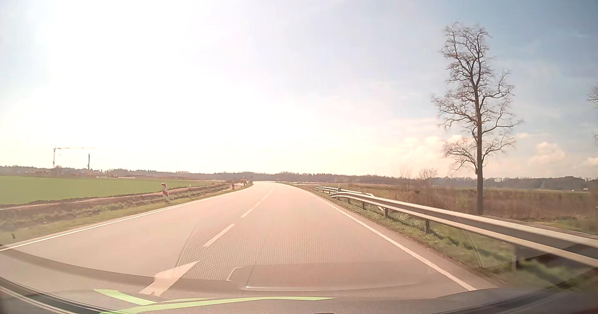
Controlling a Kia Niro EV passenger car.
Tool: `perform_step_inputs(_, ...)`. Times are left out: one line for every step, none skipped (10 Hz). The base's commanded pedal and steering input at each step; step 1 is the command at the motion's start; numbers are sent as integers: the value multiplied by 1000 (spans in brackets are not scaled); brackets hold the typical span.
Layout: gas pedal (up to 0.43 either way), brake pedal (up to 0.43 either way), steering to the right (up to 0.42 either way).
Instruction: Follow the waypoints while adhering to traffic rules and regulations
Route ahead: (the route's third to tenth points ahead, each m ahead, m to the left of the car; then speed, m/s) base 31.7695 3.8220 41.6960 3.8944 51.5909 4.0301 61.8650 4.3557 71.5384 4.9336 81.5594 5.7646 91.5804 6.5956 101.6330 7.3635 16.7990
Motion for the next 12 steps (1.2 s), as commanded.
perform_step_inputs(157,0,-6)
perform_step_inputs(157,0,-6)
perform_step_inputs(157,0,-6)
perform_step_inputs(157,0,-6)
perform_step_inputs(157,0,-6)
perform_step_inputs(157,0,-6)
perform_step_inputs(157,0,-6)
perform_step_inputs(157,0,-6)
perform_step_inputs(157,0,-6)
perform_step_inputs(157,0,-5)
perform_step_inputs(157,0,-6)
perform_step_inputs(157,0,-6)
